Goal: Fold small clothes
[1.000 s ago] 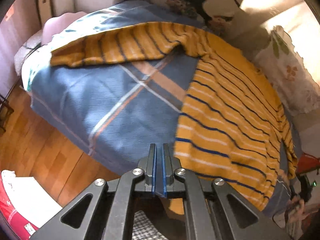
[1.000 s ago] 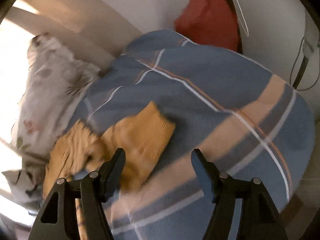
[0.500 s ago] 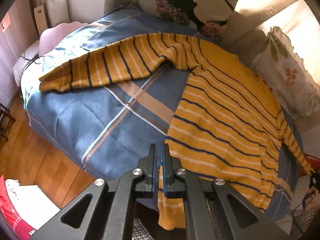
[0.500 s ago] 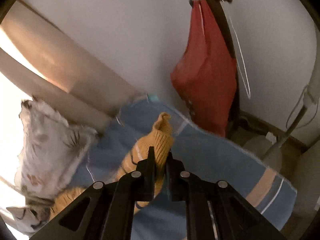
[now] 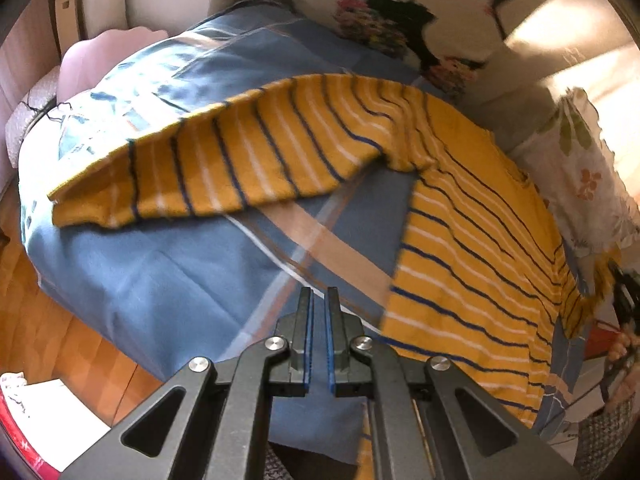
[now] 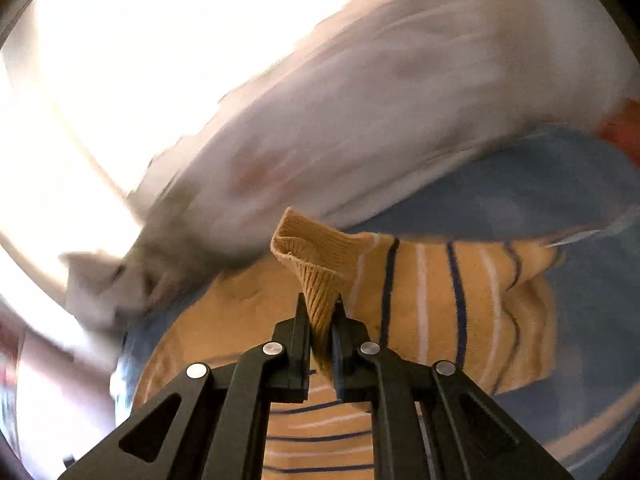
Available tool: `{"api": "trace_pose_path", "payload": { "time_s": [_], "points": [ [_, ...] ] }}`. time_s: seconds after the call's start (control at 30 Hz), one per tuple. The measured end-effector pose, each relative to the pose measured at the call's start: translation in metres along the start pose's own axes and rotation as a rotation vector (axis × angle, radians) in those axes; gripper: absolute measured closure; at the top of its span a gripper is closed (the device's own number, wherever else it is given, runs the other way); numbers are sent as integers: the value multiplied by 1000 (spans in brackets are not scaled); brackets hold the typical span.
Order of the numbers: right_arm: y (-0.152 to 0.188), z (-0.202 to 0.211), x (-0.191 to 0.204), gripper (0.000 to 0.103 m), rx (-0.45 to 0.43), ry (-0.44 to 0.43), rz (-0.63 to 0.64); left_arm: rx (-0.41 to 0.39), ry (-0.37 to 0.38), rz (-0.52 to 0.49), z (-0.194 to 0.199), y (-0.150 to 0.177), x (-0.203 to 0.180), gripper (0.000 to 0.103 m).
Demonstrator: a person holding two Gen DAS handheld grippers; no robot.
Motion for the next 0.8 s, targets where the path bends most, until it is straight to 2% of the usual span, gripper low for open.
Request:
{"api": "trace_pose_path", "payload": {
  "time_s": [0.1,0.2,0.3,0.37,0.4,0.43,0.47,0.57,0.67,0.73,0.8],
  "points": [
    [17,-68,76,94,88,-64,67,0,10,17,6,-14,29,98],
    [33,-134,143,94,152,-56,158,-11,-3,22,13,-25,56,98],
    [52,-179,178,94,196,-4,252,-6,-10,39,17,-34,83,98],
    [66,-212,195,90,245,27,292,-2,-10,59,17,-39,100,98],
    [72,-226,201,84,269,41,299,-1,-9,70,18,-41,108,98],
    [79,-230,201,74,283,37,300,-2,-8,80,19,-43,117,98],
    [85,-240,205,71,307,17,294,-3,-7,88,19,-45,123,98],
    [101,-249,221,69,336,-1,309,-3,-10,122,19,-51,143,96],
    [116,-229,250,68,305,-5,380,-7,-10,160,21,-56,162,96],
    [136,-211,276,57,307,-61,453,-16,-25,188,23,-59,176,95],
    [169,-201,310,48,353,-150,542,-31,-41,233,27,-62,192,95]
  ]
}}
Point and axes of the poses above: each gripper's, at about its wrist camera, not at the fingertips, and z roughly against the way its jaws point, x to its left, y to its underside, the point moved 3 cm from there along -z, roughly the way its jaws point, and after that the axes turned 7 degrees about x, right-handed, at the moved point
